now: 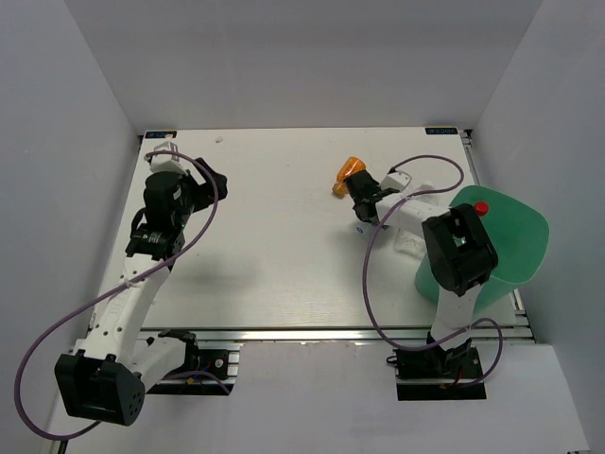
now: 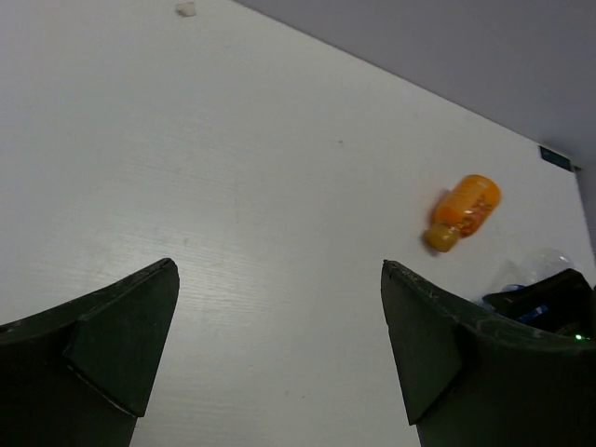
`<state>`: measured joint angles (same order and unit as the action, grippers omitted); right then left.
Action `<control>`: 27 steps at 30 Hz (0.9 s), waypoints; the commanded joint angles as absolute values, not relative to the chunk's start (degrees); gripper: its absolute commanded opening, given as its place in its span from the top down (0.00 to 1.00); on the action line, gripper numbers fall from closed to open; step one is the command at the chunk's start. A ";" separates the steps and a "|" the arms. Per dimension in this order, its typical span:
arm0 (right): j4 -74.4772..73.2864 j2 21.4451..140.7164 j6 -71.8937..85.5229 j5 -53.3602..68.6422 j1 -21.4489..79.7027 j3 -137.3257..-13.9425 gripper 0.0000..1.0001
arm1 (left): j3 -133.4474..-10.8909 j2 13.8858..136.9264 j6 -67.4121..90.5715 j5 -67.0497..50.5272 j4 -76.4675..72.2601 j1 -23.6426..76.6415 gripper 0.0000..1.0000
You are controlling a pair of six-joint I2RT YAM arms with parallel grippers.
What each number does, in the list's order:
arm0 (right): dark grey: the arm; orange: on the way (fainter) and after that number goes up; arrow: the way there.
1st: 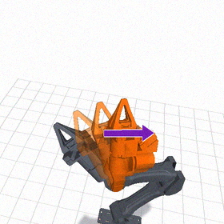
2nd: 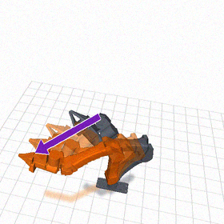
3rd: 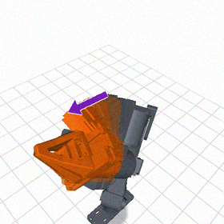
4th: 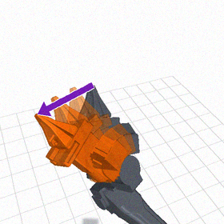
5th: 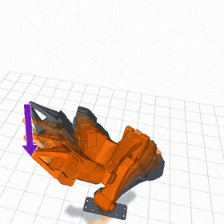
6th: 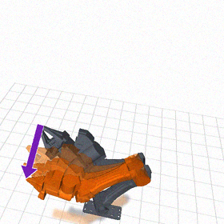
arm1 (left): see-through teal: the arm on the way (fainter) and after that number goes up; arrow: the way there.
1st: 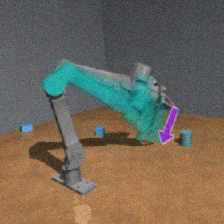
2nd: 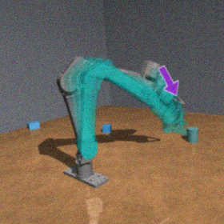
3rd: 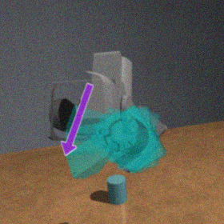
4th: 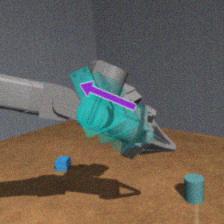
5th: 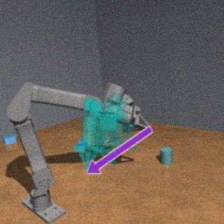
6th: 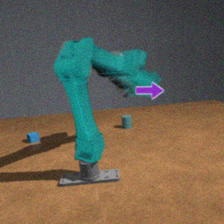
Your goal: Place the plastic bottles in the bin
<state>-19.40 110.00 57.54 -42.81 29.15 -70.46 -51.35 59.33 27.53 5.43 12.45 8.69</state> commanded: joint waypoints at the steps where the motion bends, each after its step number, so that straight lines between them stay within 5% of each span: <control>1: -13.46 102.33 53.37 -45.88 29.53 -68.82 0.54 | -54.31 57.83 25.58 -2.19 9.93 8.35 0.02; 14: 1.49 76.33 12.62 -28.84 36.83 -69.09 0.58 | -56.43 55.81 25.31 -8.62 8.70 8.35 0.02; 27: -3.78 37.04 7.38 -50.79 29.09 -50.73 0.58 | -52.29 53.00 23.12 -14.15 4.39 8.44 0.02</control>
